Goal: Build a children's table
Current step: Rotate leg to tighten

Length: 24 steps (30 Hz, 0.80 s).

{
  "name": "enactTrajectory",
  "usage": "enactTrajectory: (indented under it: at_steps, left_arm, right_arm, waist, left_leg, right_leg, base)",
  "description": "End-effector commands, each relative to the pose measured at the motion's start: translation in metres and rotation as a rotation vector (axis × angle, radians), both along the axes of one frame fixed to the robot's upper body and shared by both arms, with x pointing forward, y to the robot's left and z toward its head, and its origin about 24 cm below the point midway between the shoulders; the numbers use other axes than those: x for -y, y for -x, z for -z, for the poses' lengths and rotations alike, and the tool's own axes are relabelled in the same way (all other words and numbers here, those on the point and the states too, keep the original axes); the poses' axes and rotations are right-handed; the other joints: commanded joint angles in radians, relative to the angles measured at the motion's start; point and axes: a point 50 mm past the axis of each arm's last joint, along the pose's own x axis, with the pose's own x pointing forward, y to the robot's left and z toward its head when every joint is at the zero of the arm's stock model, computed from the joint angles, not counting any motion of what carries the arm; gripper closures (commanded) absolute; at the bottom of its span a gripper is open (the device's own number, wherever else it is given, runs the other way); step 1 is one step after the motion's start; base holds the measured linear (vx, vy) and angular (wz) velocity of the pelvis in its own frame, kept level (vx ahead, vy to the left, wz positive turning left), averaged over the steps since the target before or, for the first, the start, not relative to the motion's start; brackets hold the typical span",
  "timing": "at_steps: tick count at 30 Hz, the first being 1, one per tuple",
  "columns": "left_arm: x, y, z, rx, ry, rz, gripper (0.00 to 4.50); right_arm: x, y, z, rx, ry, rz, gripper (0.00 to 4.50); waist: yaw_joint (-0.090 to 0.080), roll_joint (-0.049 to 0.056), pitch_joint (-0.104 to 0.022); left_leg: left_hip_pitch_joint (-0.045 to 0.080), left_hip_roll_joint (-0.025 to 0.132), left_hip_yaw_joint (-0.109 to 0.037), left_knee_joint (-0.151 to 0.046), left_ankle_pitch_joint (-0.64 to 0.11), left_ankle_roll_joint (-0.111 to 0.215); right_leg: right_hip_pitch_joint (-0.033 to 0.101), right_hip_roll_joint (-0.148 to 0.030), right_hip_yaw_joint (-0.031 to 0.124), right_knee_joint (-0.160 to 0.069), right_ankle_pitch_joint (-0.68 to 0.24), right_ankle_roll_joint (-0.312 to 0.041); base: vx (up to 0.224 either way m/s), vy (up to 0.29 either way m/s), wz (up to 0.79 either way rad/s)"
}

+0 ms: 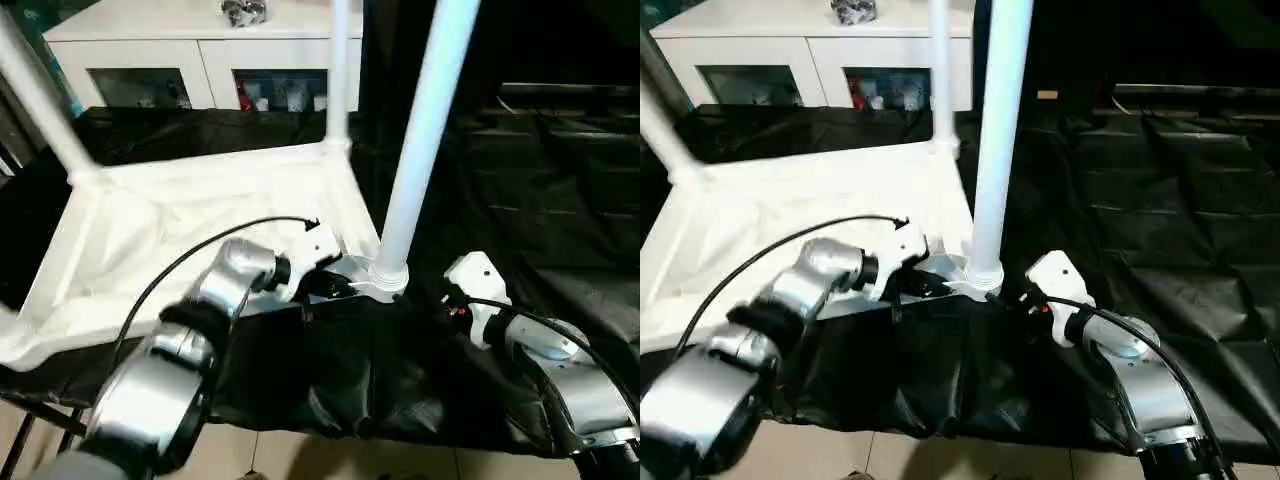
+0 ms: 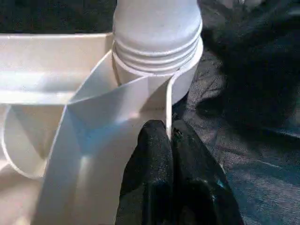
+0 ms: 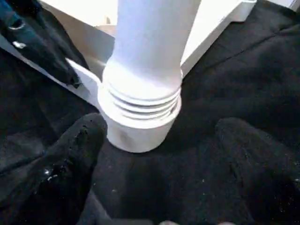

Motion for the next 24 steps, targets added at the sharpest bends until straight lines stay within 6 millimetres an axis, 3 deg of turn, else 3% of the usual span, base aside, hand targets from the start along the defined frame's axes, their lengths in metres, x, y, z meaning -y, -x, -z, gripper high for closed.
enactTrajectory:
  at_steps: [1, 5, 6, 9, 17, 18, 20, 24]
  left_arm:
    - [-0.001, 0.008, 0.011, -0.032, 0.009, 0.006, 4.47]
    - [-0.004, 0.008, 0.009, -0.018, 0.016, 0.015, 4.05]
    - [-0.007, 0.008, 0.010, -0.028, 0.000, 0.005, 3.91]
    - [-0.014, 0.007, 0.013, -0.012, -0.018, -0.039, 3.63]
    - [-0.032, 0.007, 0.013, -0.020, -0.042, -0.036, 3.63]
    - [-0.034, 0.006, 0.012, -0.019, -0.033, -0.038, 3.90]
    - [-0.036, 0.005, 0.010, -0.016, -0.024, -0.051, 3.99]
    - [-0.040, 0.006, 0.010, -0.028, -0.025, -0.045, 4.44]
  right_arm:
    - [-0.001, 0.002, 0.002, -0.008, -0.003, -0.010, 0.22]
    - [-0.001, 0.002, 0.002, -0.009, 0.005, -0.015, 0.22]
    - [0.000, 0.001, 0.002, -0.008, 0.007, -0.016, 0.22]
    - [0.000, 0.000, 0.001, -0.005, 0.009, -0.017, 0.22]
    - [0.000, 0.001, 0.000, -0.002, 0.010, -0.025, 0.22]
    - [0.000, 0.001, 0.000, -0.003, 0.011, -0.026, 0.22]
    - [0.000, 0.002, 0.000, -0.003, 0.013, -0.027, 0.22]
    - [0.000, 0.001, 0.000, -0.003, 0.013, -0.029, 0.22]
  waist:
    - [0.006, -0.023, -0.056]
    - [0.007, -0.021, -0.057]
    - [0.006, -0.027, -0.058]
    - [0.006, -0.020, -0.059]
    - [0.002, -0.023, -0.055]
    - [0.003, -0.021, -0.054]
    - [0.003, -0.021, -0.055]
    - [0.004, -0.024, -0.058]
  left_leg:
    - [0.001, 0.051, -0.019, -0.068, -0.167, 0.100]
    - [0.001, 0.050, -0.020, -0.069, -0.168, 0.093]
    - [0.000, 0.049, -0.019, -0.068, -0.165, 0.092]
    - [0.001, 0.052, -0.021, -0.068, -0.157, 0.093]
    - [0.002, 0.048, -0.020, -0.070, -0.180, 0.083]
    - [0.002, 0.049, -0.021, -0.072, -0.184, 0.081]
    - [0.002, 0.050, -0.021, -0.073, -0.186, 0.077]
    - [0.001, 0.051, -0.020, -0.070, -0.163, 0.083]
  right_leg:
    - [0.057, -0.085, 0.042, -0.081, -0.237, -0.236]
    - [0.056, -0.086, 0.042, -0.082, -0.268, -0.216]
    - [0.056, -0.086, 0.042, -0.083, -0.269, -0.213]
    - [0.055, -0.085, 0.042, -0.078, -0.230, -0.222]
    - [0.051, -0.086, 0.042, -0.088, -0.320, -0.192]
    - [0.050, -0.086, 0.042, -0.088, -0.331, -0.190]
    - [0.049, -0.085, 0.042, -0.087, -0.325, -0.192]
    - [0.052, -0.086, 0.044, -0.079, -0.256, -0.211]
  base:
    - [0.000, 0.000, 0.00]
    - [0.000, 0.000, 0.00]
    - [0.000, 0.000, 0.00]
    - [0.000, 0.000, 0.00]
    - [0.000, 0.000, 0.00]
    - [0.000, 0.000, 0.00]
    - [0.000, 0.000, 0.00]
    - [0.000, 0.000, 0.00]
